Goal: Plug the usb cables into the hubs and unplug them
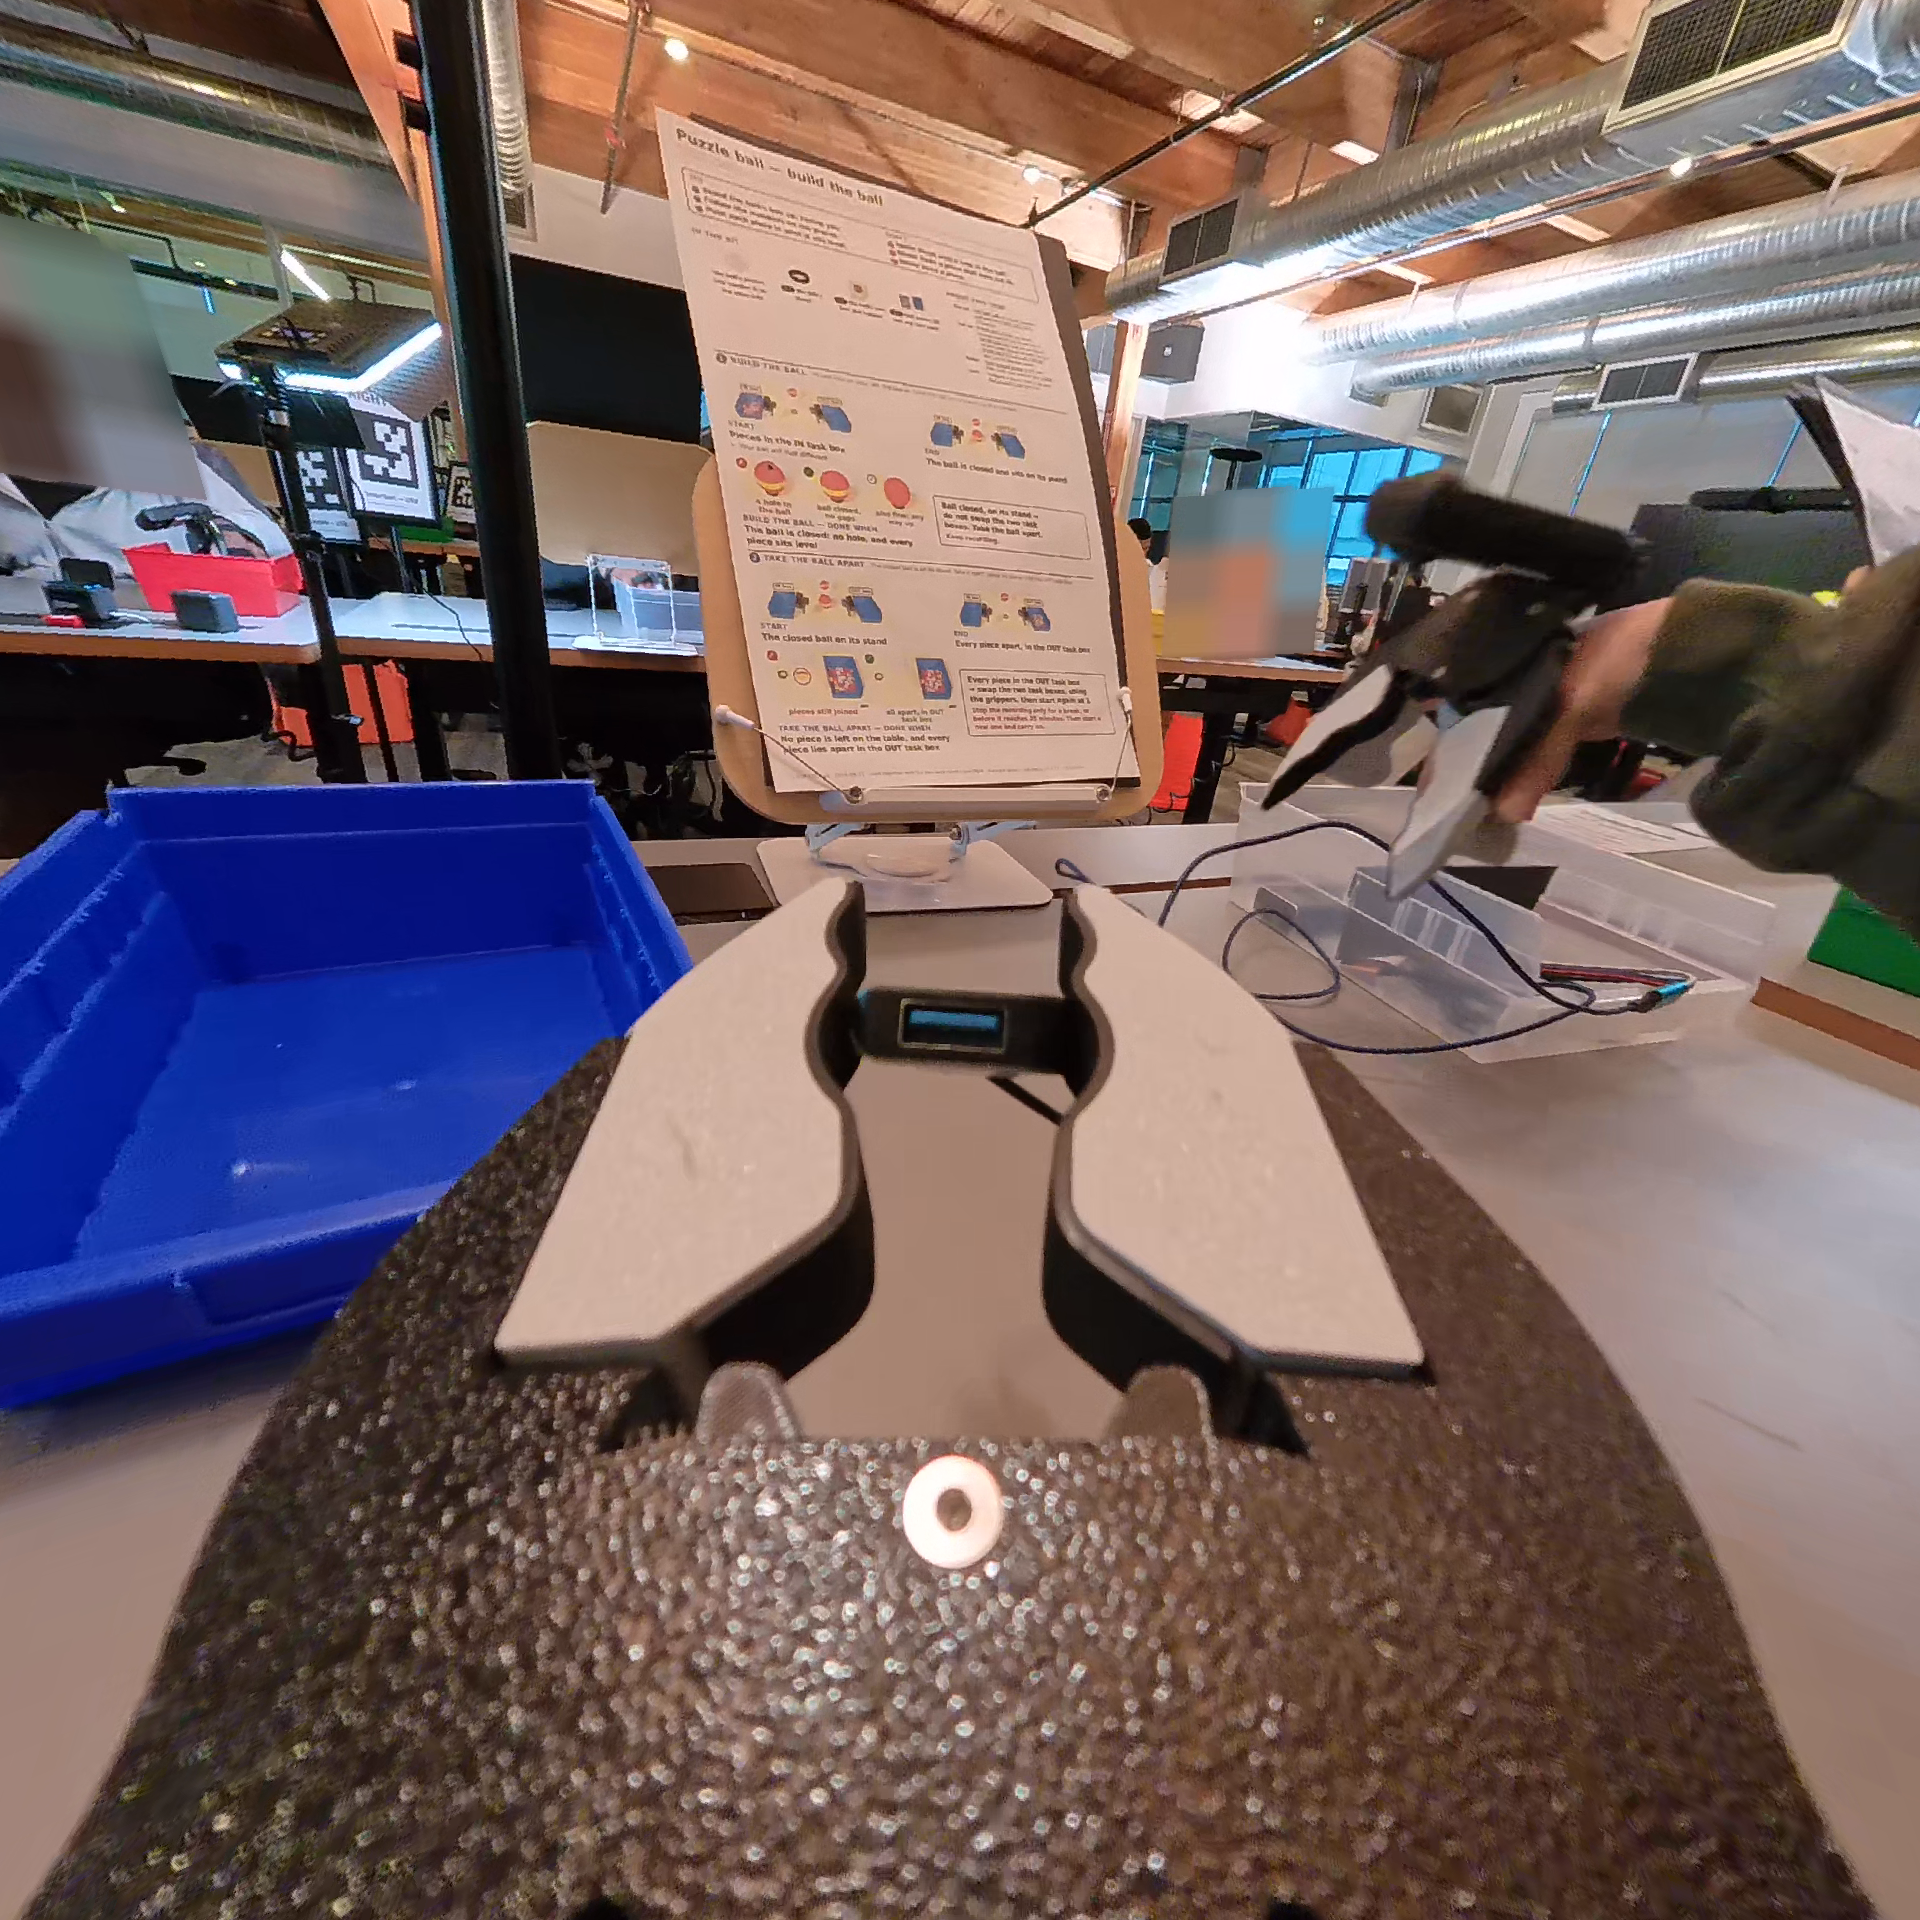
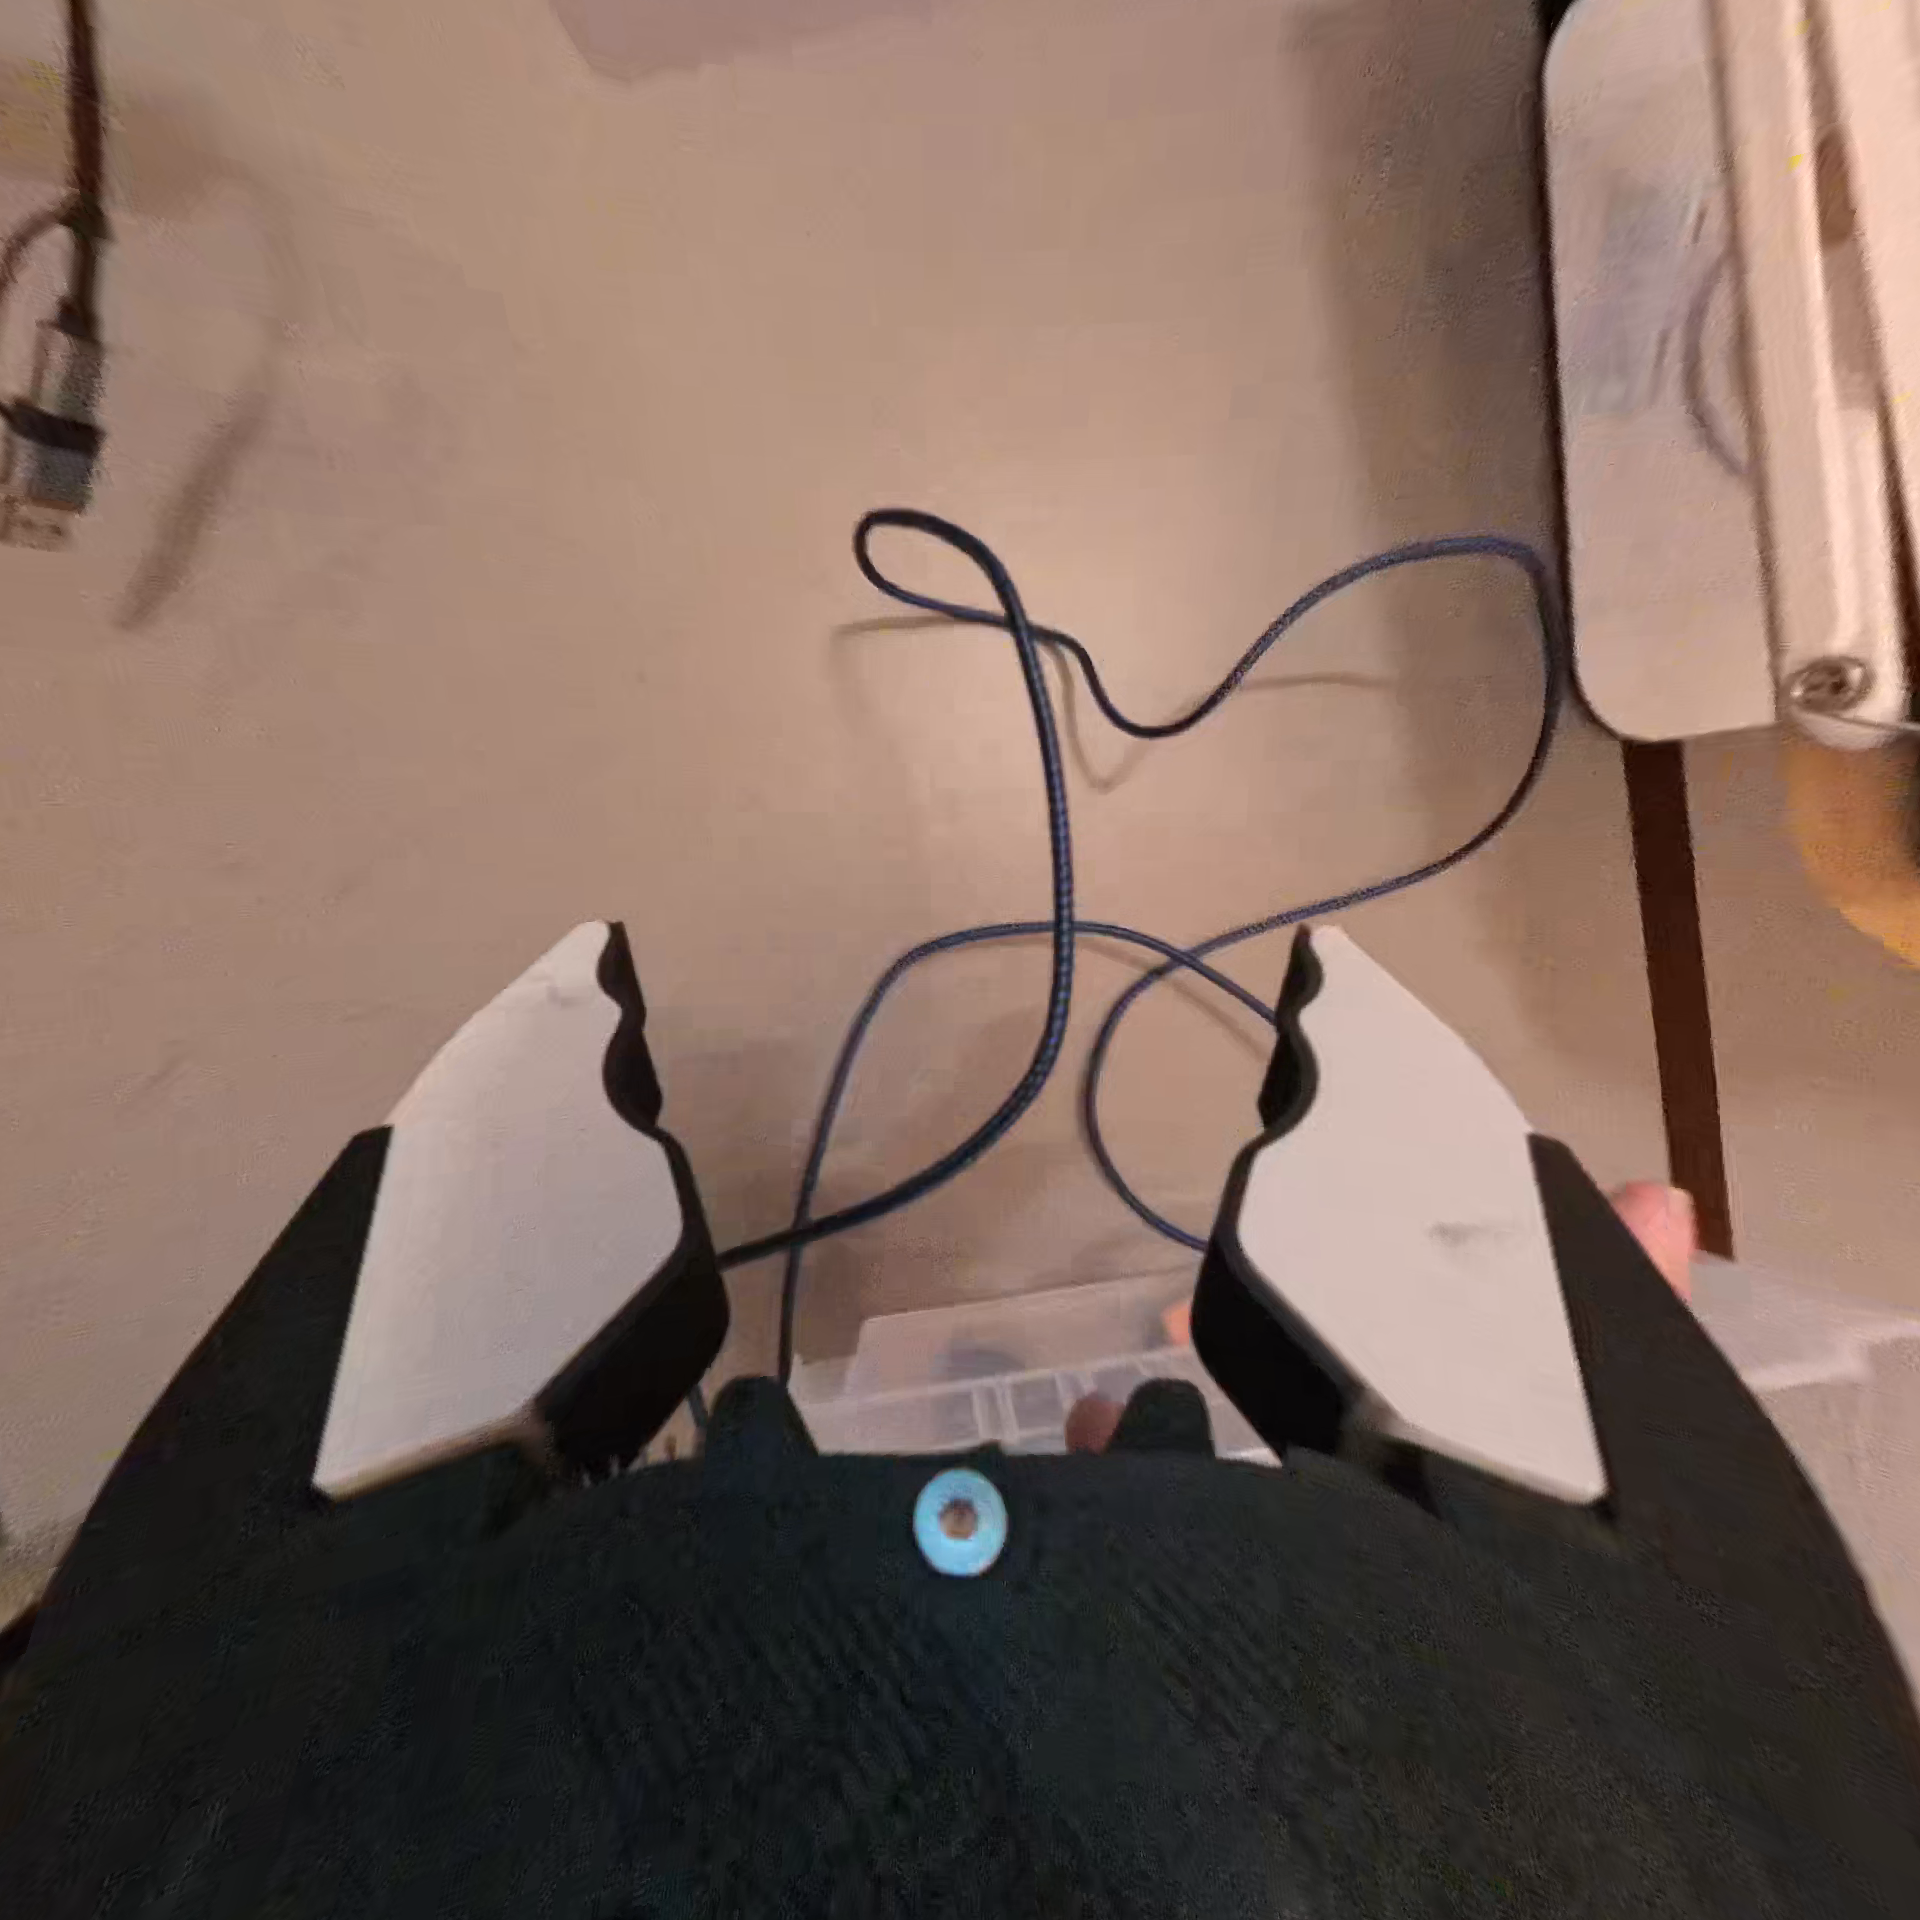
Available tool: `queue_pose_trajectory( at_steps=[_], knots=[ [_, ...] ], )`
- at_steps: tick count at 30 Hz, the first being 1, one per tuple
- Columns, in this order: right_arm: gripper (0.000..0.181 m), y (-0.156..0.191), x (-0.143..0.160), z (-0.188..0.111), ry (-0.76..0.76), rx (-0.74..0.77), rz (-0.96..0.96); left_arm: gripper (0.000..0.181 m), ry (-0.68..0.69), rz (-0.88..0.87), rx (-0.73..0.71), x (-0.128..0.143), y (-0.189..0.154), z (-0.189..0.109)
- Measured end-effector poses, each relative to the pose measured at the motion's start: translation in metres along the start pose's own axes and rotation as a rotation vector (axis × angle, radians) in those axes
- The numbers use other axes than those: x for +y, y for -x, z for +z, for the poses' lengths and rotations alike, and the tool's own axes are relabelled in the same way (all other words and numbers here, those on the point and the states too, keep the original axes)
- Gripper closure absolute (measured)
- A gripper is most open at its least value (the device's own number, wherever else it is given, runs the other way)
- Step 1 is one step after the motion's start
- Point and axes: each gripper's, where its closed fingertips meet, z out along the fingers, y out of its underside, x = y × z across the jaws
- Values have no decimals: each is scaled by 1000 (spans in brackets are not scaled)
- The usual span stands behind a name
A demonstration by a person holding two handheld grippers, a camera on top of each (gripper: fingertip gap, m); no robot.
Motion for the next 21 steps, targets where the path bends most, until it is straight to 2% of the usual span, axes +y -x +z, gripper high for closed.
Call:
queue_pose_trajectory(
  at_steps=[3, 5, 8, 10, 14, 16, 21],
  knots=[
    [70, -30, 36, 32, 290, 67, 32, 147, 5, -11, 2, 3, 2, 1],
    [71, -38, 55, 50, 388, 46, 84, 147, 11, -23, 5, 6, 3, 2],
    [73, -44, 66, 74, 387, 2, 252, 147, 18, -34, 9, 11, 4, 4],
    [76, -39, 66, 88, 354, -50, 299, 147, 21, -41, 16, 13, 4, 5],
    [83, -39, 83, 94, 481, -22, 274, 147, 20, -49, 30, 13, 1, 6],
    [71, -35, 82, 99, 490, -23, 293, 147, 19, -49, 32, 12, 1, 6],
    [79, -33, 82, 98, 514, -10, 296, 147, 19, -56, 36, 13, 1, 6]
  ],
)
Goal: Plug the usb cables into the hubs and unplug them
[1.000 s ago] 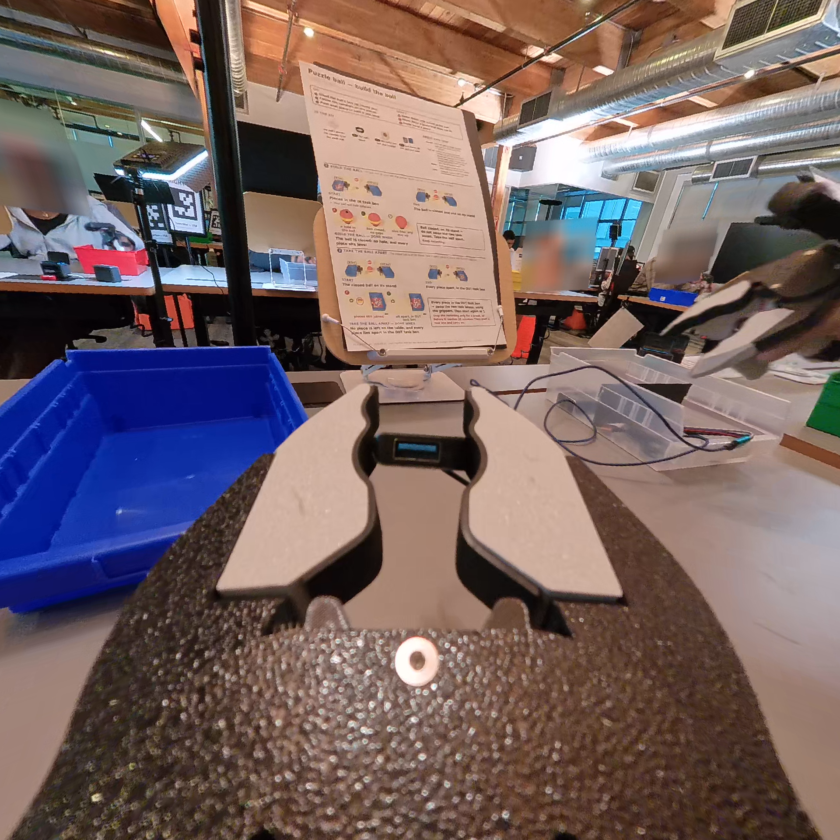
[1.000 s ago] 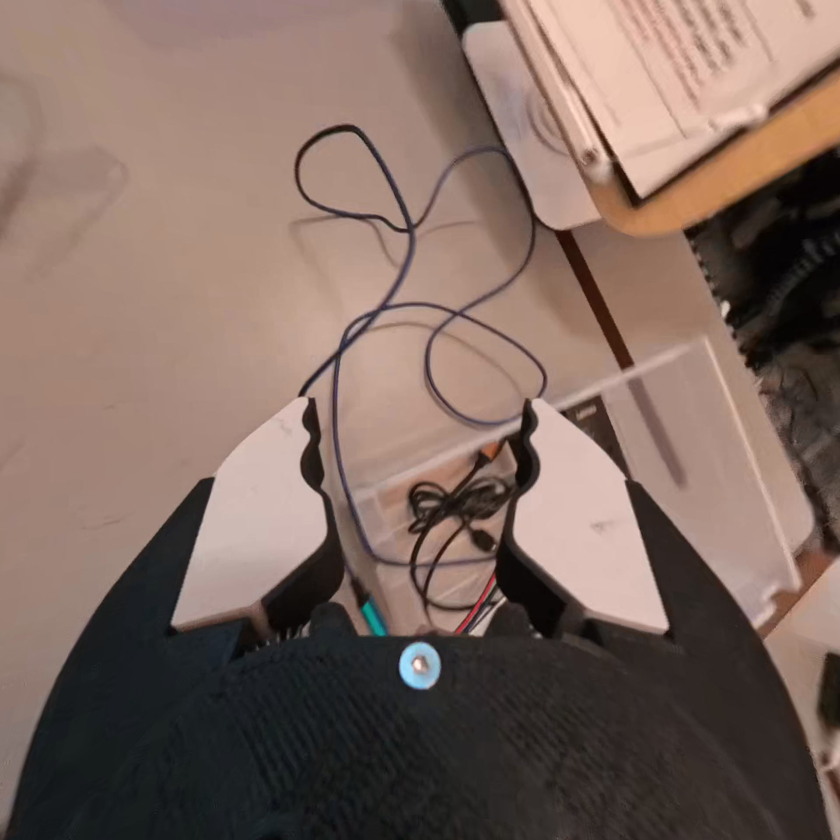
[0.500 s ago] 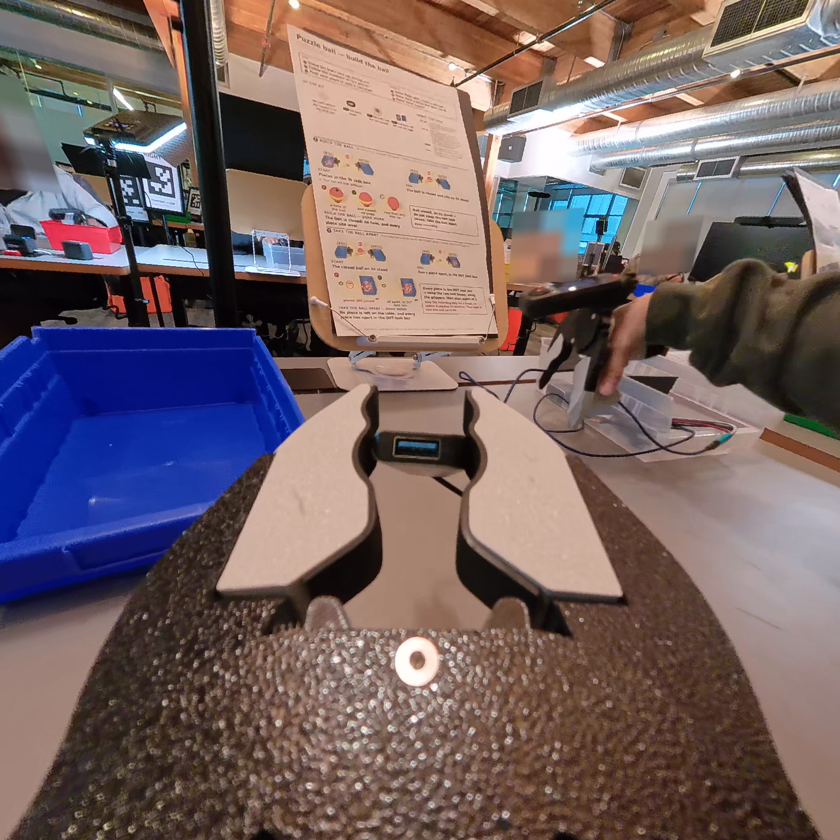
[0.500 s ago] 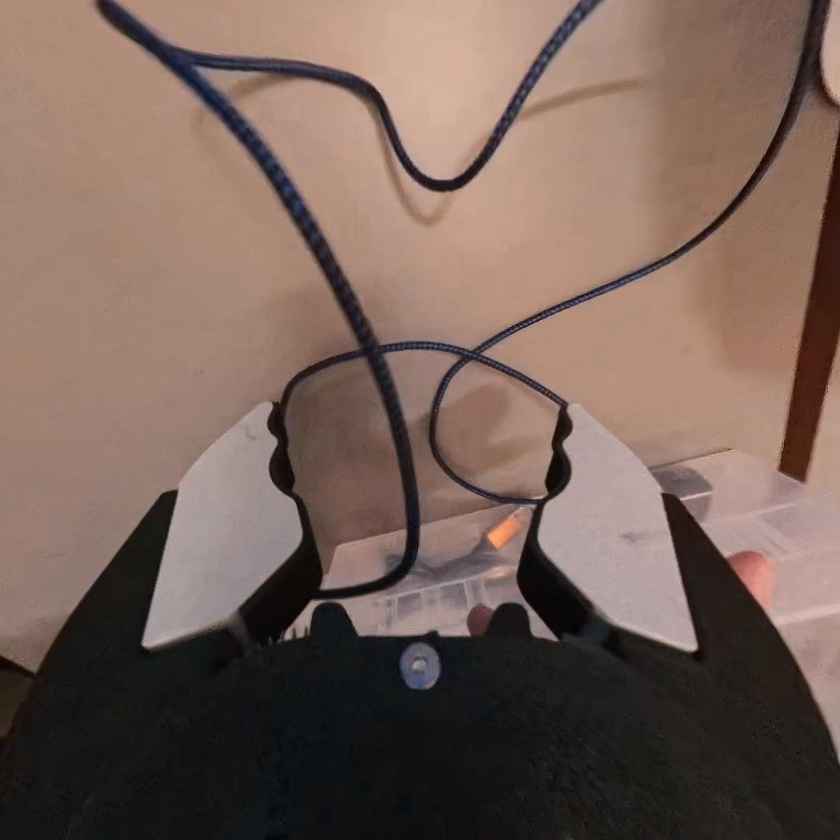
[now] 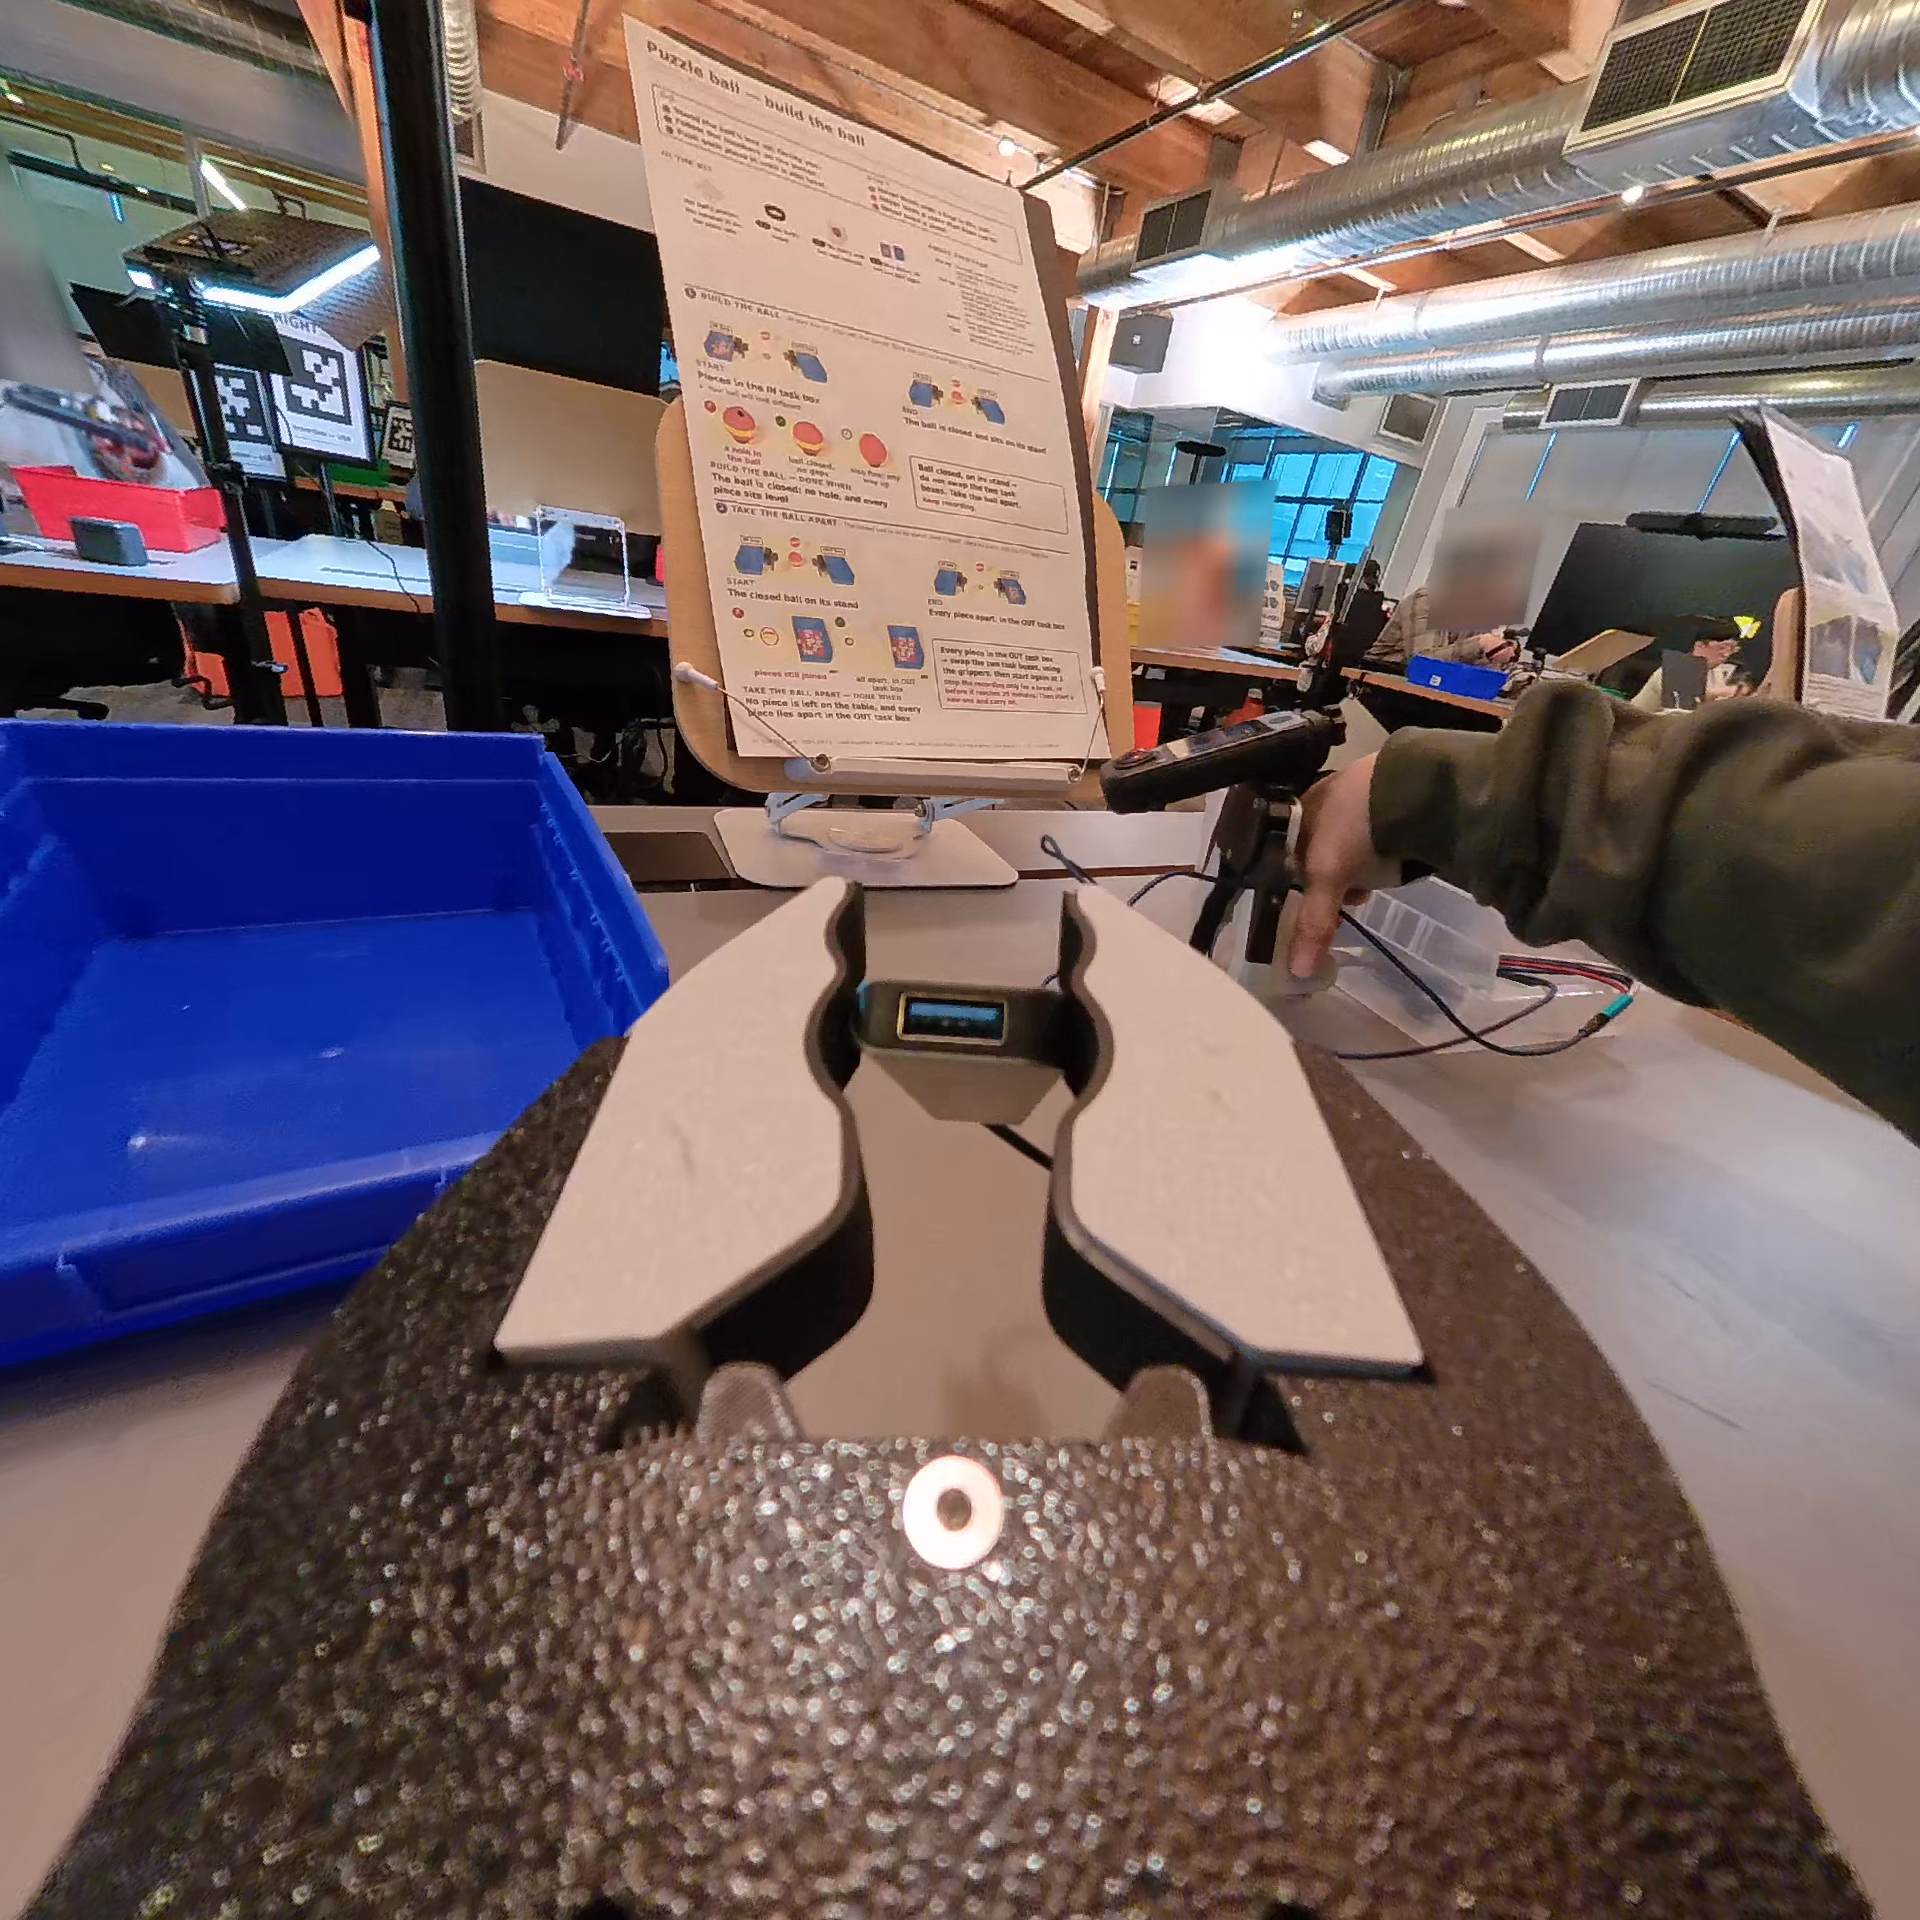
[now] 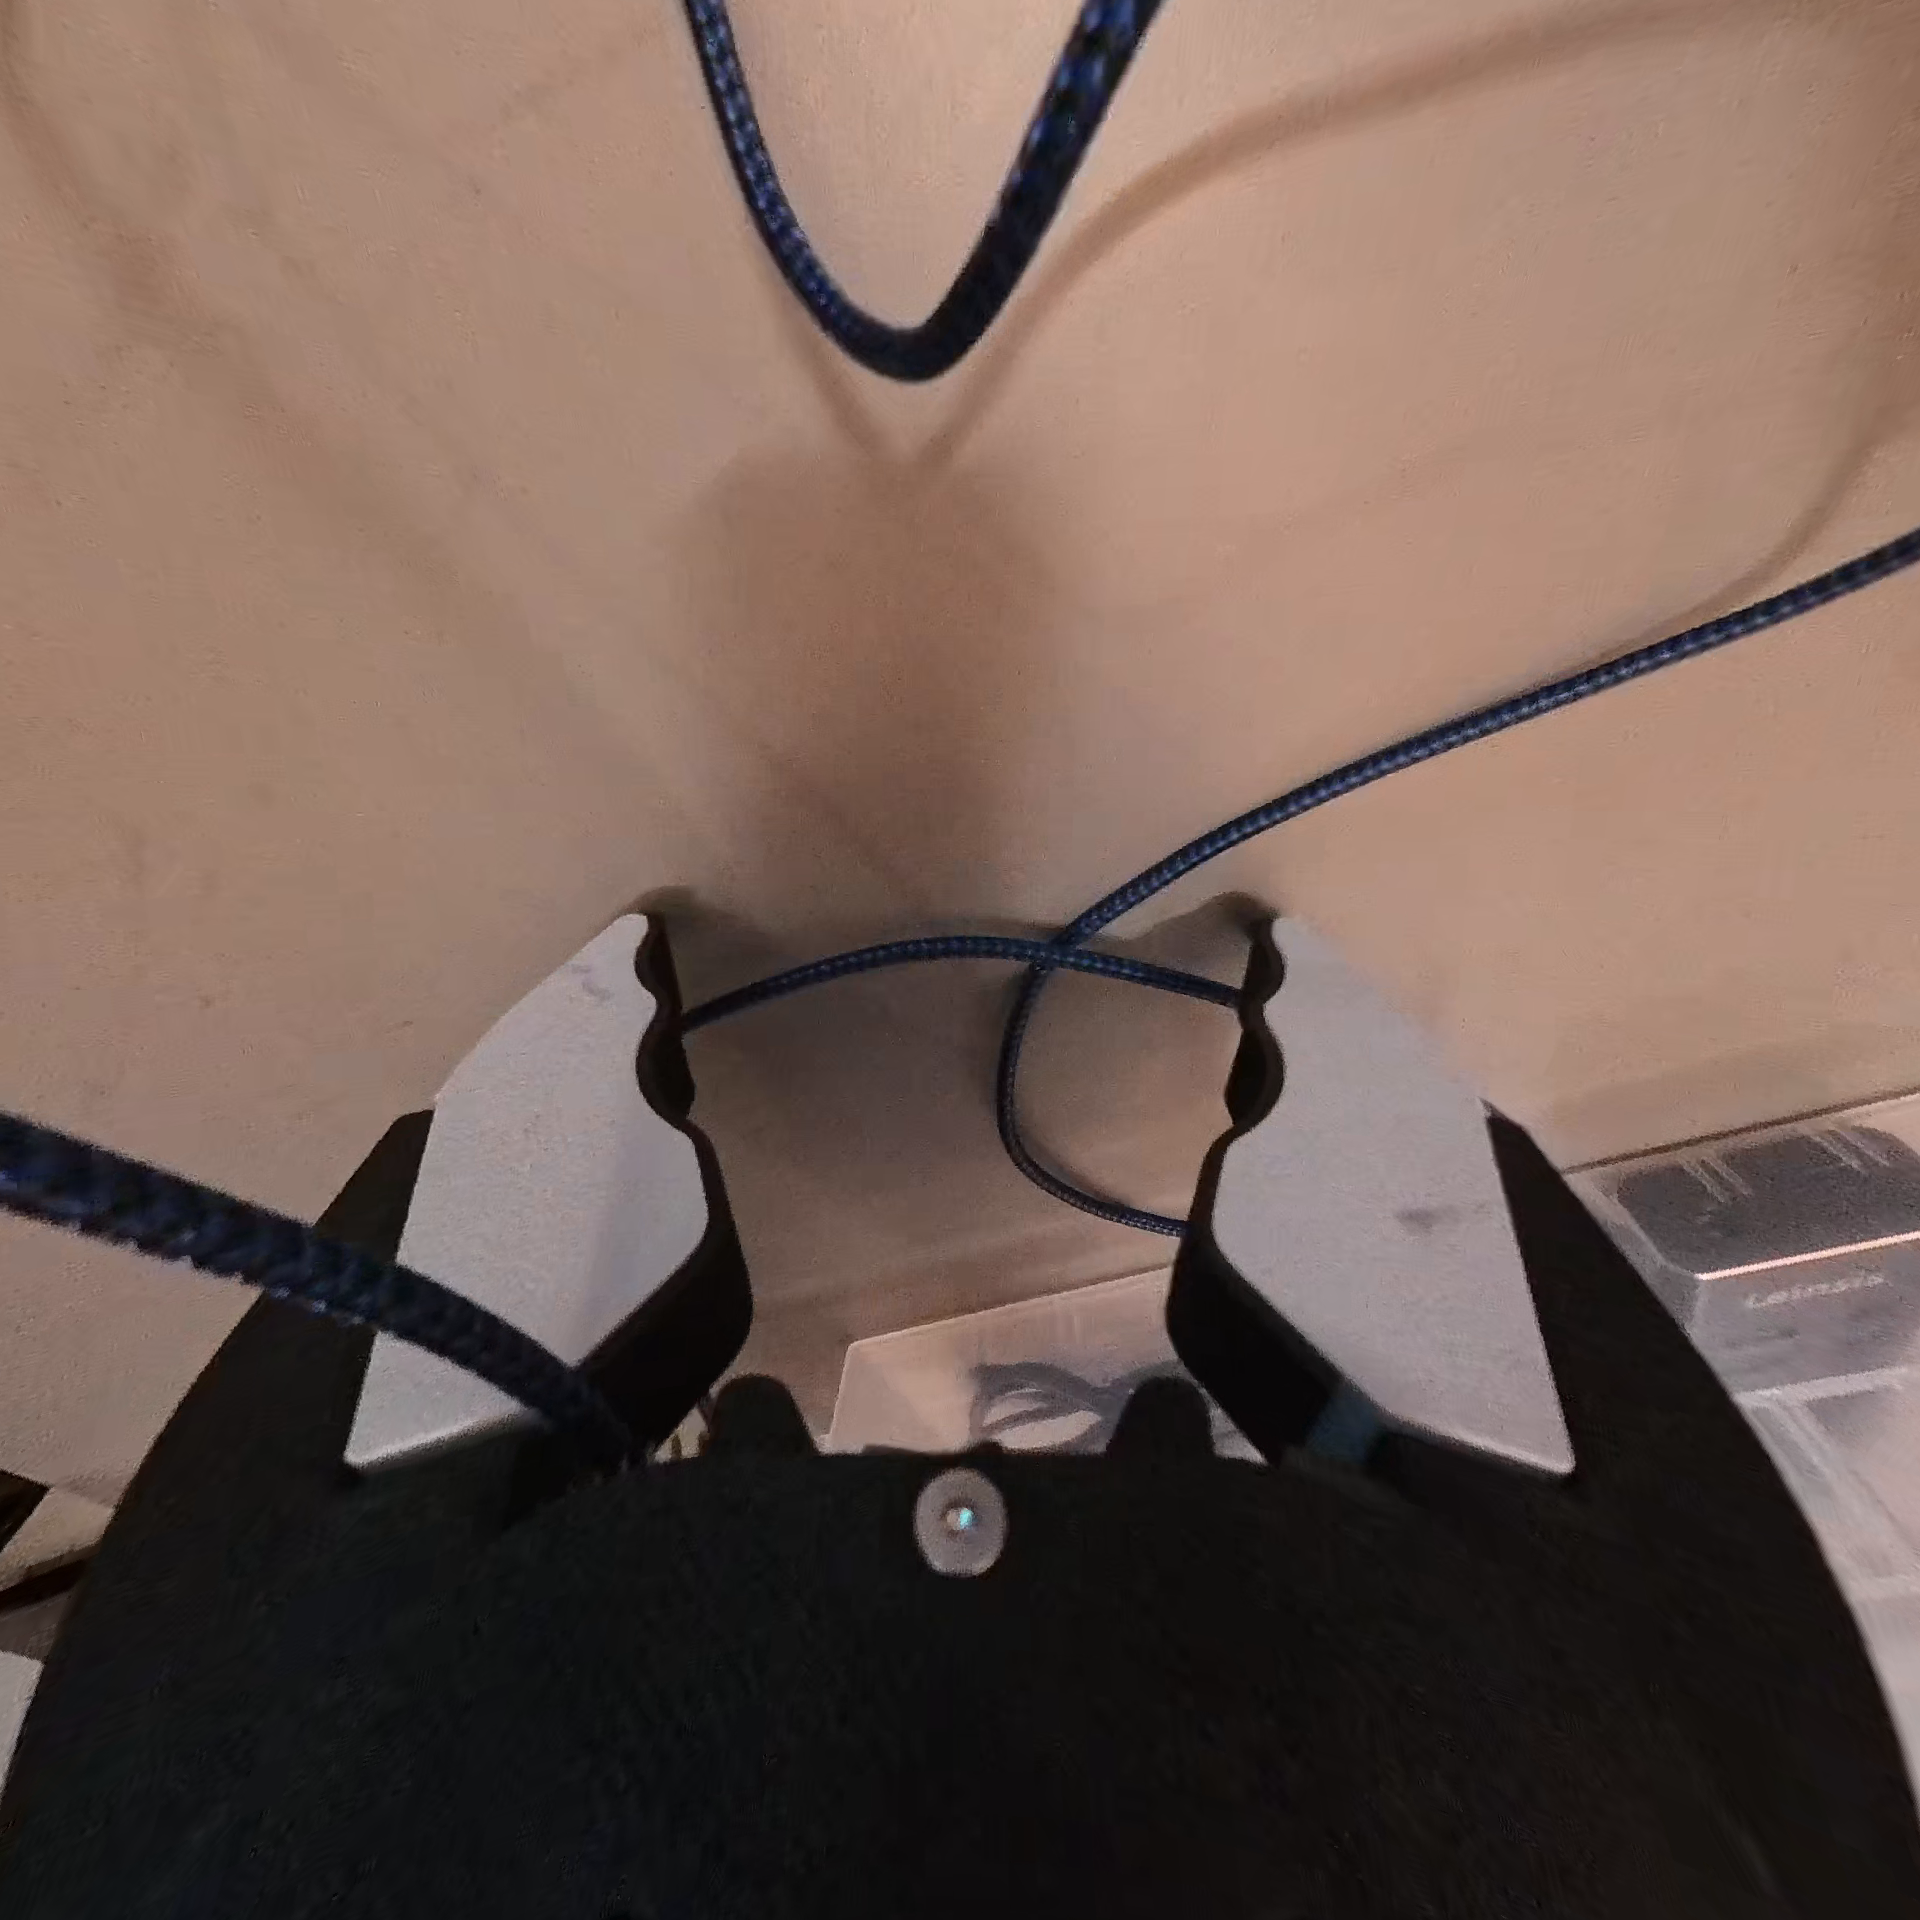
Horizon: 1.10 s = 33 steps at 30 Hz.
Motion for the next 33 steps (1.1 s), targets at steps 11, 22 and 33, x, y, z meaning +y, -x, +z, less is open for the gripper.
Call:
queue_pose_trajectory(
  at_steps=[11, 22, 33],
  knots=[
    [179, 20, -2, -6, -119, 69, -133, 147, -19, 7, 11, -10, -6, -3],
    [179, 1, 15, -181, -577, 411, -346, 147, -37, 41, 18, -23, -15, -7],
    [179, -102, 222, -320, -1076, 1253, 121, 147, -43, 18, 11, -23, -10, -8]
  ],
)
